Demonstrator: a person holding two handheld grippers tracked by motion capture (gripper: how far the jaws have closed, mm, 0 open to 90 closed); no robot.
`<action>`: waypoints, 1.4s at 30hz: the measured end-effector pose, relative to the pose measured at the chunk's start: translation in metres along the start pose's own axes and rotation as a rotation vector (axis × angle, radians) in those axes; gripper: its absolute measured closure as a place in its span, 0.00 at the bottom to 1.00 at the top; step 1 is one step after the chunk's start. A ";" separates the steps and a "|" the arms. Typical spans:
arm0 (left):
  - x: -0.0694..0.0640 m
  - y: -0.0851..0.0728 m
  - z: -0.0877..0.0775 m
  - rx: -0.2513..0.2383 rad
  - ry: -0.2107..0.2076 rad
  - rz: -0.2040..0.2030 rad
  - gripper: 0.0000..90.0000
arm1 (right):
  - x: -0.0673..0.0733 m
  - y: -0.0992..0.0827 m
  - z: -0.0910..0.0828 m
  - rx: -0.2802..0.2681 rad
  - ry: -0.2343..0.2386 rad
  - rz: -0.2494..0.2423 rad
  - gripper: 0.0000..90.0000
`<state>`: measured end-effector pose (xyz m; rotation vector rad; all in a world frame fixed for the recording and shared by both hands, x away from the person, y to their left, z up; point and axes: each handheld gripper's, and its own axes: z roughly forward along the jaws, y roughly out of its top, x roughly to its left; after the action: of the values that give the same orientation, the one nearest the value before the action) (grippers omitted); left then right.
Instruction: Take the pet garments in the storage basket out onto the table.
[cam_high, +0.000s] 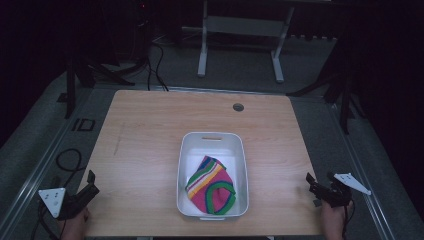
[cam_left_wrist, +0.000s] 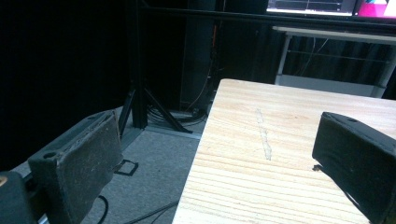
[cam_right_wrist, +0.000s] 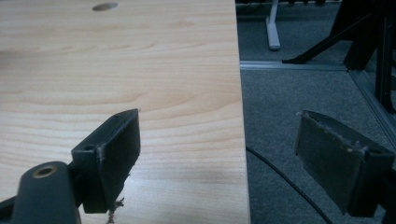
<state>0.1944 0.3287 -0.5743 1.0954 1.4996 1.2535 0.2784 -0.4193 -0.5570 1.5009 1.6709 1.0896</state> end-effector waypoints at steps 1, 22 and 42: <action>0.000 0.000 0.000 0.000 0.000 0.000 0.02 | 0.000 0.000 0.001 0.007 0.003 -0.005 0.15; 0.000 0.000 0.000 0.002 0.000 -0.002 0.02 | -0.002 0.010 0.012 0.225 0.236 -0.127 0.15; 0.001 0.000 0.000 0.001 -0.006 -0.003 0.02 | 0.071 0.069 0.004 0.266 0.599 -0.310 0.14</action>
<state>0.1942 0.3293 -0.5743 1.0960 1.4964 1.2463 0.3034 -0.3483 -0.4927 1.0552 2.4450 1.2523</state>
